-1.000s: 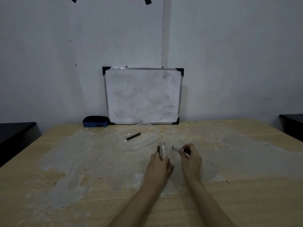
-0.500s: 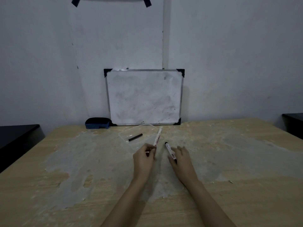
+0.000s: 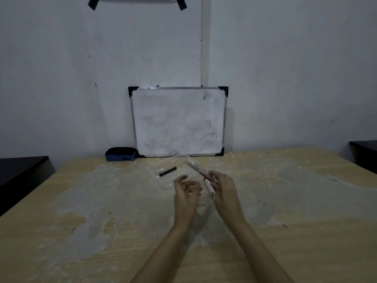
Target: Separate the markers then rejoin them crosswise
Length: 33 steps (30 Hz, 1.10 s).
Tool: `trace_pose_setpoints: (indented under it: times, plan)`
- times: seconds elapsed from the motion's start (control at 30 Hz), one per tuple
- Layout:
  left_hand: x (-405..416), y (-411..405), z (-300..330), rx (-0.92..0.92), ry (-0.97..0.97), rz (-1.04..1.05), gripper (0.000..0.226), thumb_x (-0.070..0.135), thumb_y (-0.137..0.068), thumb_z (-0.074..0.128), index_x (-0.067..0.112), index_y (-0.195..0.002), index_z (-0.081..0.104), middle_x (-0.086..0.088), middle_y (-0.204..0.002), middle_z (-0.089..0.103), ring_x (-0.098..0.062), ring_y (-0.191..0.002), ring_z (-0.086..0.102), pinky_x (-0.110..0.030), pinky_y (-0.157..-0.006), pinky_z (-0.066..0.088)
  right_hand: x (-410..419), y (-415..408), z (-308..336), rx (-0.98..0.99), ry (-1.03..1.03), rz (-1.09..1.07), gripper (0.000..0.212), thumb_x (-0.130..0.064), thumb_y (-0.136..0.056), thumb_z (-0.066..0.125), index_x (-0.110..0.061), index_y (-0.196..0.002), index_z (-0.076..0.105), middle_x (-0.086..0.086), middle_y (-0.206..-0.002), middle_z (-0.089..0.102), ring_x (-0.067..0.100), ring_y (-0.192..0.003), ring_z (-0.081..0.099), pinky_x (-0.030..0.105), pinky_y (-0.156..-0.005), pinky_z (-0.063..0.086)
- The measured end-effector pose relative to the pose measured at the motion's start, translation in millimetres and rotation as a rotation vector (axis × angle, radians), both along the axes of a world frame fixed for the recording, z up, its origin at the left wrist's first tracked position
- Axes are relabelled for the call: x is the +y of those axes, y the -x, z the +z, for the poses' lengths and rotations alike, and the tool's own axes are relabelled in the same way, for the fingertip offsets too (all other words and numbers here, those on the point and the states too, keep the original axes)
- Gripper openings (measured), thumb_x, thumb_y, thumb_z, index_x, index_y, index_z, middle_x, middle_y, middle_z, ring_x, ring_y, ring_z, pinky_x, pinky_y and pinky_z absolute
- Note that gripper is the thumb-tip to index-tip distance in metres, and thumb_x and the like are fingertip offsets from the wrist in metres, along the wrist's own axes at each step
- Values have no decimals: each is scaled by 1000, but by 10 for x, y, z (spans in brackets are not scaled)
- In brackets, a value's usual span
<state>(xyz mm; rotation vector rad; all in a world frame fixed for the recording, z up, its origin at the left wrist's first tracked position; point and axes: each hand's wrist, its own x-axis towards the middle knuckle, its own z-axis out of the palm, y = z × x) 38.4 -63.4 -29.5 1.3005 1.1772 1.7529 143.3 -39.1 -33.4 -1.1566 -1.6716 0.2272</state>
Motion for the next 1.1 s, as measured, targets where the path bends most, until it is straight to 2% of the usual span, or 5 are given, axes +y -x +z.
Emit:
trace_pose_setpoints:
  times: [0.27,0.47,0.57,0.8,1.1]
  plan:
    - [34,200,-73,284,-88,14,14,25,-94,43,13,-92,50,-8,-75,57,-10,-67,53,-16,-60,43,-11,-137,-84,-3,67,-18,43,-55,-83,38,-21,-90,64,-3,-75,52,18,-87,34,23,-68,28]
    - [49,215,-128,870,-190,64,26,31,-96,37,18,-77,48,3,-72,46,-12,-68,43,-20,-58,32,101,-194,-204,82,234,-87,52,-49,-85,48,-19,-44,54,-1,-40,42,27,-70,51,29,-56,30]
    - [69,214,-144,887,-245,134,43,39,-89,30,7,-70,53,-12,-65,56,-13,-62,45,-30,-63,34,90,-170,-215,43,272,-146,61,-50,-80,33,-8,-49,65,9,-43,52,30,-55,55,27,-63,32]
    - [105,315,-152,1112,-439,350,29,21,-83,44,11,-59,56,-2,-51,55,-11,-44,47,-24,-52,36,6,-160,-146,-54,357,-92,65,-34,-88,51,-25,-27,29,-7,-35,29,11,-36,30,27,-43,19]
    - [94,149,-58,727,-85,204,50,33,-93,34,29,-43,36,13,-39,29,-10,-31,37,-13,-45,36,29,-116,-161,-84,43,-370,57,-42,-78,32,-13,-42,65,5,-33,50,22,-43,48,36,-66,40]
